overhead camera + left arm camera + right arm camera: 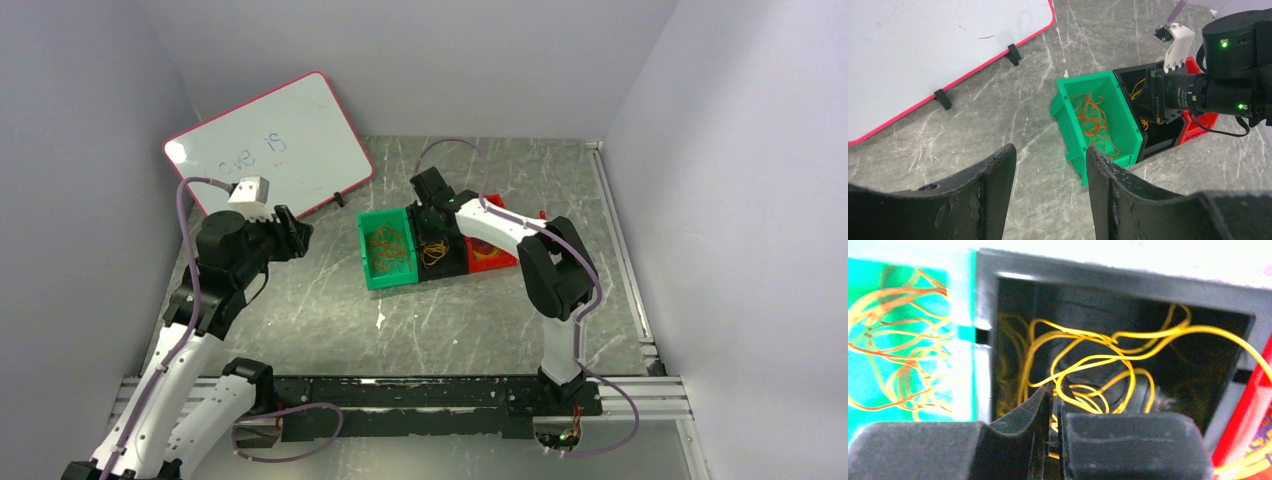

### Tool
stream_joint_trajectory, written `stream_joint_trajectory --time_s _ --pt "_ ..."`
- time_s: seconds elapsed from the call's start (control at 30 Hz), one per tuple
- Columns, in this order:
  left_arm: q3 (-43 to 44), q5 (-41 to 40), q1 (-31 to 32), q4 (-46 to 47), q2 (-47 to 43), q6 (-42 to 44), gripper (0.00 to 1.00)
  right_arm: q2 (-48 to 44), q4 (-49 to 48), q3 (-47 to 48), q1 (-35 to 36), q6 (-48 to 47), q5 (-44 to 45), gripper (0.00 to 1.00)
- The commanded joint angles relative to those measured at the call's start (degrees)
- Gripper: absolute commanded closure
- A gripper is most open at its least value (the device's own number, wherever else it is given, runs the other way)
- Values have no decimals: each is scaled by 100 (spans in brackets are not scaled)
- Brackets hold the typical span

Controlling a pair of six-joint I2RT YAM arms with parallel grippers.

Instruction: Untangle the cables

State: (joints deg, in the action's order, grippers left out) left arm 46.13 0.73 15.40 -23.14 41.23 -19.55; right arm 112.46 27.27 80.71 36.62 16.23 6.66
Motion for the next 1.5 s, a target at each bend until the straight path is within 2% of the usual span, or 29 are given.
stream_joint_trajectory --time_s 0.0,0.13,0.23,0.3,0.47,0.6,0.77,0.97,1.17,1.27,1.47 --pt "159 64 -68 -115 -115 -77 42 11 -885 131 -82 -80 -823 88" --pt "179 20 -63 -160 -125 -49 41 -103 -587 215 -96 -104 -435 85" --pt "147 36 -63 -116 -118 -56 41 -330 -356 158 -102 -199 -252 72" --pt "108 89 -63 -60 -99 -64 41 -513 -189 120 -105 -240 -254 66" --pt "66 132 -63 17 -59 -84 42 -1103 13 -145 -106 -286 -578 61" --pt "48 148 -63 63 -29 -76 42 -1669 -88 -408 -105 -196 -895 58" --pt "23 229 -63 178 69 -93 41 -2161 -194 -762 -198 143 -390 57" --pt "23 262 -63 232 126 -93 42 -2027 29 -891 -552 323 274 55" --pt "63 195 -63 133 109 -84 42 -1842 -272 -881 -1124 170 -90 50" --pt "63 175 -63 116 74 -89 42 -1655 -357 -779 -1334 145 -476 50" --pt "47 138 -63 78 34 -93 42 -1350 -301 -577 -1524 77 -679 52"
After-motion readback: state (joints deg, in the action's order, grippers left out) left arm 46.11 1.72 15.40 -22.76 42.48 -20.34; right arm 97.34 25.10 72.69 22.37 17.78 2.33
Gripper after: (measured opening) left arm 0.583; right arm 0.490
